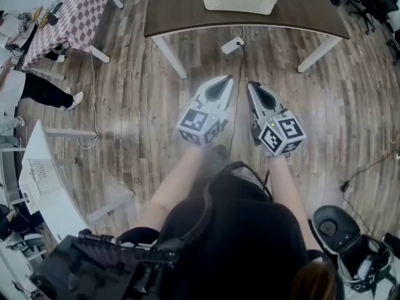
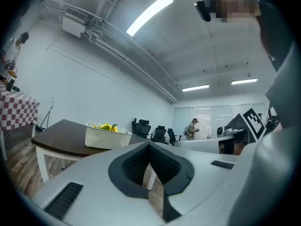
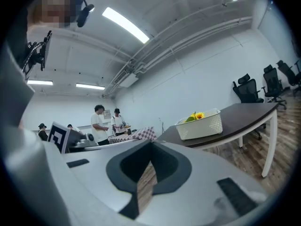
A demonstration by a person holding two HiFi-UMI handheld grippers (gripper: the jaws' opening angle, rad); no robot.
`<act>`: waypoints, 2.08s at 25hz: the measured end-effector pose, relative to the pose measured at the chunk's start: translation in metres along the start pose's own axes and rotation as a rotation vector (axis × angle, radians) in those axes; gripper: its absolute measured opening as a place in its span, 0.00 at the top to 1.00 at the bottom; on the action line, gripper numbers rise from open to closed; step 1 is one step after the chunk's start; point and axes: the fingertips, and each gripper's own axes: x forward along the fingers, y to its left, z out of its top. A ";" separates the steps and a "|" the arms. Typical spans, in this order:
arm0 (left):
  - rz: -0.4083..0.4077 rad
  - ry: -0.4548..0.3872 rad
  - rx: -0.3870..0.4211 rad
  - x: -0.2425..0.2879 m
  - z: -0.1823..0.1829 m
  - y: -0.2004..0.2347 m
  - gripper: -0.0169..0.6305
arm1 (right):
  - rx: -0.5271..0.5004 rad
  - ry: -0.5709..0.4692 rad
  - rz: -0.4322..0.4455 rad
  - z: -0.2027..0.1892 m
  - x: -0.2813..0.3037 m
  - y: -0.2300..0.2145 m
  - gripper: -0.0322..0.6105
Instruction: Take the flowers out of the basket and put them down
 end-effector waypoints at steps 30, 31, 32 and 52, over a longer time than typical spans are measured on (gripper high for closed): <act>-0.007 0.003 -0.040 0.088 0.009 0.118 0.97 | 0.038 -0.003 0.005 0.015 0.135 -0.058 0.95; -0.010 0.002 -0.041 0.090 0.009 0.118 0.97 | 0.039 -0.003 0.004 0.016 0.136 -0.061 0.95; -0.011 0.001 -0.041 0.093 0.009 0.118 0.97 | 0.039 -0.002 0.004 0.016 0.137 -0.064 0.95; 0.055 -0.009 -0.050 0.187 0.025 0.175 0.97 | 0.066 -0.018 0.054 0.061 0.213 -0.151 0.95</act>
